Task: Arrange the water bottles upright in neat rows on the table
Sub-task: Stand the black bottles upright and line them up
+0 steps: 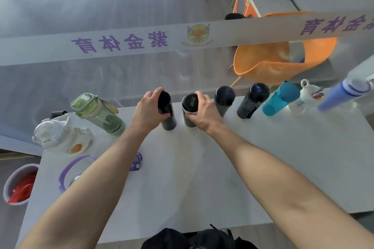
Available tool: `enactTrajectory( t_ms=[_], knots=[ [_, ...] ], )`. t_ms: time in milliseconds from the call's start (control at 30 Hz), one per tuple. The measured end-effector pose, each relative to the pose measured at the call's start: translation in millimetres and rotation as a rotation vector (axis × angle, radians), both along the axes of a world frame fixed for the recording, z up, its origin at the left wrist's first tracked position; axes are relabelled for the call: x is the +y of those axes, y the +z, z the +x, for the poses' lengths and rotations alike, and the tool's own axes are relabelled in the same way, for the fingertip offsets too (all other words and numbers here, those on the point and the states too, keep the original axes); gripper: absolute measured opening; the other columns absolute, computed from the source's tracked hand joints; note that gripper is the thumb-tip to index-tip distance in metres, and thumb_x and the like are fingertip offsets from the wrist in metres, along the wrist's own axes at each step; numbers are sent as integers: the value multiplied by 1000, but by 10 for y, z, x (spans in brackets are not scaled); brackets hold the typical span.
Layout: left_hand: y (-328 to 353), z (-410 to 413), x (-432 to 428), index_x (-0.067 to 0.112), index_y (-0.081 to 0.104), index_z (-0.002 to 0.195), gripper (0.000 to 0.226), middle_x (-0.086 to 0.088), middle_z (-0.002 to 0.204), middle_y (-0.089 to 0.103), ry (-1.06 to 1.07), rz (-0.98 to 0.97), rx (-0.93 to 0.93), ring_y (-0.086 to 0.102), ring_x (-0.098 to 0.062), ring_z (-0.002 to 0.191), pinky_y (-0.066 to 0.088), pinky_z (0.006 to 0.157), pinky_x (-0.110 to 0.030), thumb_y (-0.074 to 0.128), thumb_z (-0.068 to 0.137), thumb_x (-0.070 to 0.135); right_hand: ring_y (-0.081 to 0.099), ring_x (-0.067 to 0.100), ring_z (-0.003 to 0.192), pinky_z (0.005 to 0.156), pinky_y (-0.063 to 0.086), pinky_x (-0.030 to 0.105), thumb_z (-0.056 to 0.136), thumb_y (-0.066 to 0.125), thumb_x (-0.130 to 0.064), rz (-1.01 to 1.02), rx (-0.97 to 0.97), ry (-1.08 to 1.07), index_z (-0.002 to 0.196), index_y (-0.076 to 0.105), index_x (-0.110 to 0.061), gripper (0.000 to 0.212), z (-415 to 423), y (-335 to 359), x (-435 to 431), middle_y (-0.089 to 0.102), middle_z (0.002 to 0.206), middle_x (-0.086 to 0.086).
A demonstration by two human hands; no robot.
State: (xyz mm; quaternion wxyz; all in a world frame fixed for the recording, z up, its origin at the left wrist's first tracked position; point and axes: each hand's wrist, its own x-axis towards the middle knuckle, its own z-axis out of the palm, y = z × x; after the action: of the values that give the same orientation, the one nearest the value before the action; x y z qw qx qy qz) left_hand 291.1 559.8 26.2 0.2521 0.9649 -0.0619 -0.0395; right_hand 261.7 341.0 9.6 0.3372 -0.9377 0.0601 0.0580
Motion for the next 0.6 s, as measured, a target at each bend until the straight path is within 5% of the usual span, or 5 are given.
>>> enactTrajectory(
  t_ms=[600],
  knots=[
    [55, 93, 105, 32, 34, 162, 104, -8, 129, 55, -54, 28, 42, 65, -44, 107, 57, 92, -51, 93, 76, 27, 59, 33, 131, 112, 47, 40, 75, 93, -47, 6, 31, -89, 156, 38, -18, 102, 52, -54, 123, 51, 144, 10]
  ],
)
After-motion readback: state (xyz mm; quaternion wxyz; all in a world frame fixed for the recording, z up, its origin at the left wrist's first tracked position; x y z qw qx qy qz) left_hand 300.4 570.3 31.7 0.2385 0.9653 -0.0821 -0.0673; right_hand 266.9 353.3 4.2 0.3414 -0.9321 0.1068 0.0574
